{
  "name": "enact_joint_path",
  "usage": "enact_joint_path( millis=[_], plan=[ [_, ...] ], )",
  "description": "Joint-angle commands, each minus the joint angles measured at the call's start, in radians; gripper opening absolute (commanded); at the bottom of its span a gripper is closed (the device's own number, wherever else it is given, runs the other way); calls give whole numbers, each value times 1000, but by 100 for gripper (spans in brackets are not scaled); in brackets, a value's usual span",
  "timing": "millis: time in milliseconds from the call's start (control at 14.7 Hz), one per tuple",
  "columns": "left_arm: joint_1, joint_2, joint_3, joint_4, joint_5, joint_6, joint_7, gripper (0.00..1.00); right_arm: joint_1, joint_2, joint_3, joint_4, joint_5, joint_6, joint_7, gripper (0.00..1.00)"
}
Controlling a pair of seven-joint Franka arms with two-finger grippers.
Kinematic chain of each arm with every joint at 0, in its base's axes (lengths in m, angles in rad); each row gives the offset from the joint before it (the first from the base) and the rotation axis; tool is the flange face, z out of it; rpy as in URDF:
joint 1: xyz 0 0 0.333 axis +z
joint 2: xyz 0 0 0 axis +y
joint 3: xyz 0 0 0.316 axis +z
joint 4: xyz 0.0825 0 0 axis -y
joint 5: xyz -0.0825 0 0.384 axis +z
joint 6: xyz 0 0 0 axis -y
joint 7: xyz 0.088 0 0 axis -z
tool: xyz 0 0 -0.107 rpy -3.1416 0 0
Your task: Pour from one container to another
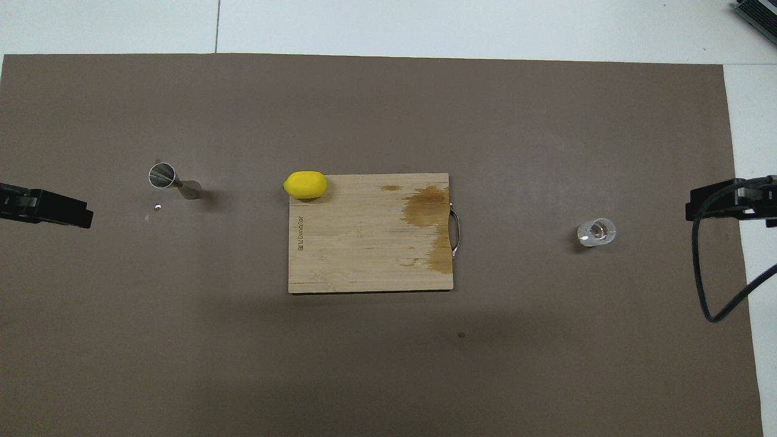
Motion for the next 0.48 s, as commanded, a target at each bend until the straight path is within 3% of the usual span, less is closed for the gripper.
enact_joint_path(
  millis=[0, 407],
  plan=[
    [-7, -19, 10, -15, 2, 9, 18, 100, -13, -22, 1, -21, 16, -3, -20, 99],
    [-1, -19, 12, -20, 2, 18, 59, 100, -13, -22, 1, -21, 16, -3, -20, 99]
  ],
)
